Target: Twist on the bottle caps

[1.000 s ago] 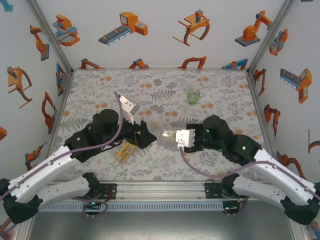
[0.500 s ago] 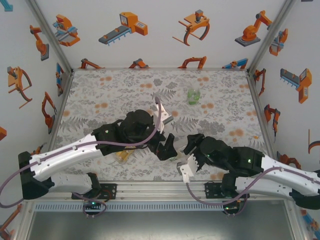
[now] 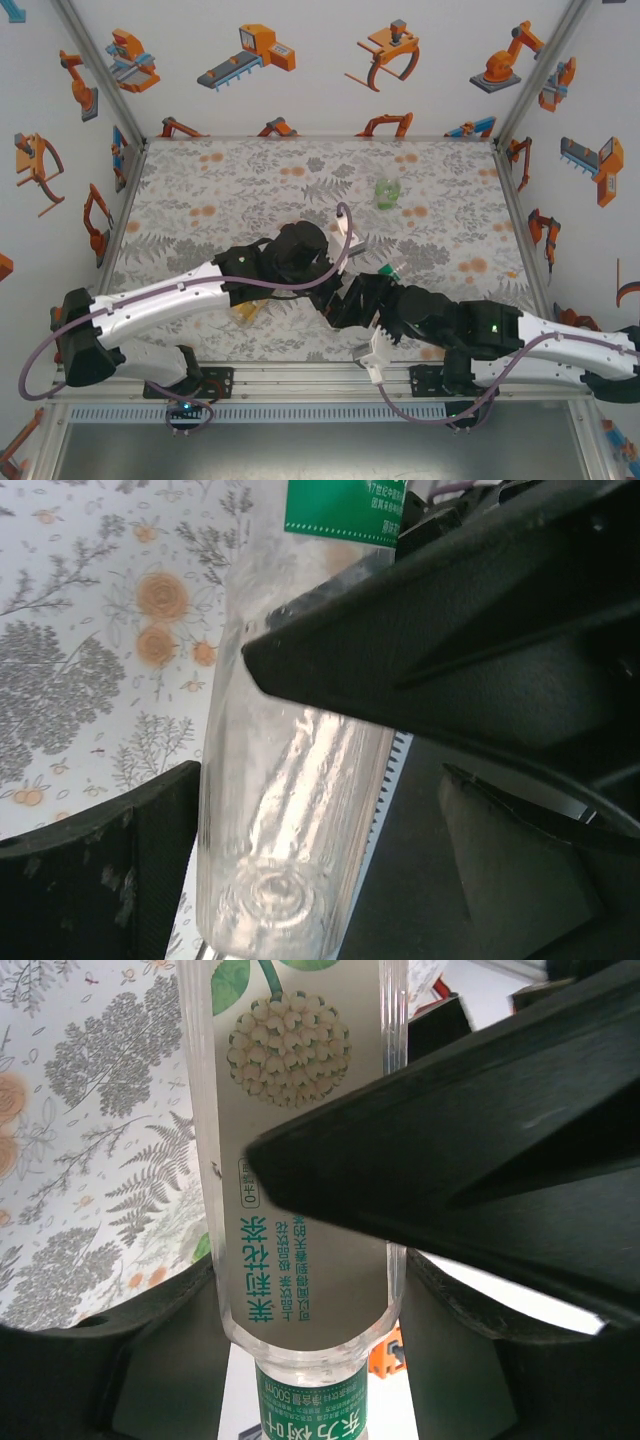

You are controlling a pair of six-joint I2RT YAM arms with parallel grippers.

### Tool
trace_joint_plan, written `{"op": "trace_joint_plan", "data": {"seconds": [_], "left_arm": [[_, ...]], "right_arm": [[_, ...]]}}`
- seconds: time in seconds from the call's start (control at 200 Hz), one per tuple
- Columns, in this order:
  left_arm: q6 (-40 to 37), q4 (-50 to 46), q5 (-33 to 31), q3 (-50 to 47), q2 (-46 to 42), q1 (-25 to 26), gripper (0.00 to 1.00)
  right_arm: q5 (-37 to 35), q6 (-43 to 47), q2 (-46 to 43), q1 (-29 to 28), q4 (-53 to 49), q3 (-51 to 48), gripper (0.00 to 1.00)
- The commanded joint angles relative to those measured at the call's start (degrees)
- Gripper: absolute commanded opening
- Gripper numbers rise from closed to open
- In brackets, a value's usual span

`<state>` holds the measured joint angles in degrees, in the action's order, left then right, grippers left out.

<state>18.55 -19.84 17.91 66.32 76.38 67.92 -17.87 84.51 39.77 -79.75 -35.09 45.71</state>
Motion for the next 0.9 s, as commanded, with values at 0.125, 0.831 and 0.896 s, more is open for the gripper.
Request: {"op": "trace_joint_plan", "data": {"seconds": [0.125,0.831,0.896], "left_arm": [[-2.7,-0.5,5.3,2.7,1.9,0.4,0.84],[-3.3,-3.1,4.4,3.0,4.8,0.5,0.75],[-3.3,-2.8,5.0,2.9,5.0,0.5,0.73]], "right_arm": [[-1.3,1.7,1.5,-0.9,1.1,1.9,0.0],[0.1,-0.9,1.4,-1.6,-0.4,3.0,0.0],[0.3,-1.4,1.4,-1.6,-0.2,2.9,0.0]]}}
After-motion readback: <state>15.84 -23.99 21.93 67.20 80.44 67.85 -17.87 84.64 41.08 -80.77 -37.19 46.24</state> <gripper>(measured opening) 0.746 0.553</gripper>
